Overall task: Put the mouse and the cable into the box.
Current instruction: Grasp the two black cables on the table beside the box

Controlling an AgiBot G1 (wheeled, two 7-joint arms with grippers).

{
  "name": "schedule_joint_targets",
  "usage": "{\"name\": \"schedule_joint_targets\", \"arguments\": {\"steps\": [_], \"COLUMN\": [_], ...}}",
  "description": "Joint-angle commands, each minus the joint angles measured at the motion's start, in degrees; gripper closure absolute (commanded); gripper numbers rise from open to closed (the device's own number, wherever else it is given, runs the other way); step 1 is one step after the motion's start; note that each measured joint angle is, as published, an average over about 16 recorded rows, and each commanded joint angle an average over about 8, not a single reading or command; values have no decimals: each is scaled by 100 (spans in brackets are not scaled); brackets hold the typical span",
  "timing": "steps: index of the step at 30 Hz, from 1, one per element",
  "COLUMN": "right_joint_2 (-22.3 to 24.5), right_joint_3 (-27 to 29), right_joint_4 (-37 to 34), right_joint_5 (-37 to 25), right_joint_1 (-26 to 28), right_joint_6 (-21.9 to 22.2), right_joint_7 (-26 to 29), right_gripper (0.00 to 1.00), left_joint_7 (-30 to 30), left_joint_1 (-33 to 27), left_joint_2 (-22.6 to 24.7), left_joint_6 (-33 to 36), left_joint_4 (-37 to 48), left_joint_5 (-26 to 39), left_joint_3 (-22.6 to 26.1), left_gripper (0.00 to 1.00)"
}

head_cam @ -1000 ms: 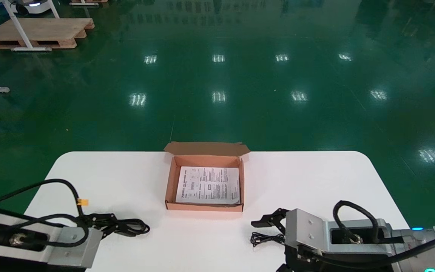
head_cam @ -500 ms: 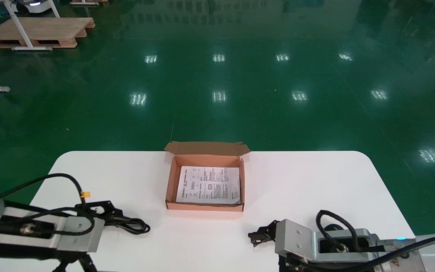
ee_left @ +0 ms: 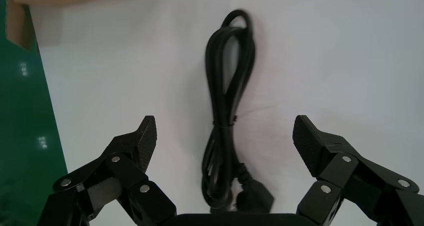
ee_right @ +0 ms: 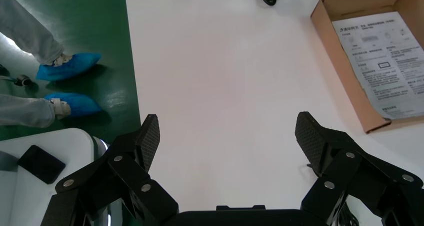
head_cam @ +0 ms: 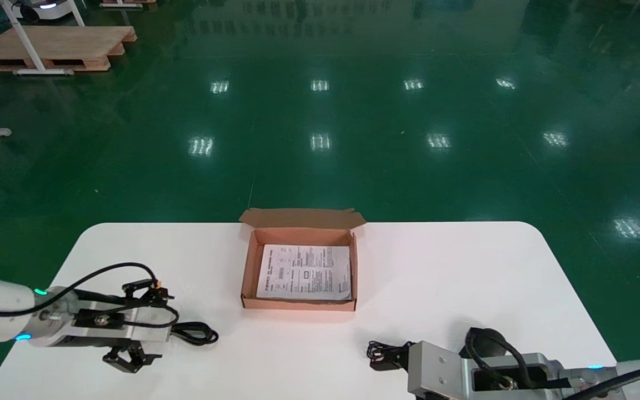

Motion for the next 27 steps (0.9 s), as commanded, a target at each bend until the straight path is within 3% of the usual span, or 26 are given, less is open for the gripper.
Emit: {"name": "schedule_joint_targets", "arguments": {"steps": [1, 18, 27], "right_joint_2": [39, -60, -848], "right_joint_3": [9, -113, -627], "right_joint_4": [5, -32, -681], "right_joint_5": [15, -189, -1615], "right_joint_1": [-5, 202, 589], "right_joint_6": [-24, -194, 329], "right_joint_7": [-13, -121, -69], "right_gripper": [0, 0, 0], "left_joint_7": [83, 1203, 1406], "left_joint_1": [-25, -337, -440], "left_joint_2": [170, 923, 1085], "left_joint_6": [-166, -661, -651], "left_joint_4": [352, 2090, 2545], "left_joint_5": [83, 88, 71], "left_joint_3": [19, 63, 74], "left_gripper": [0, 0, 0]}}
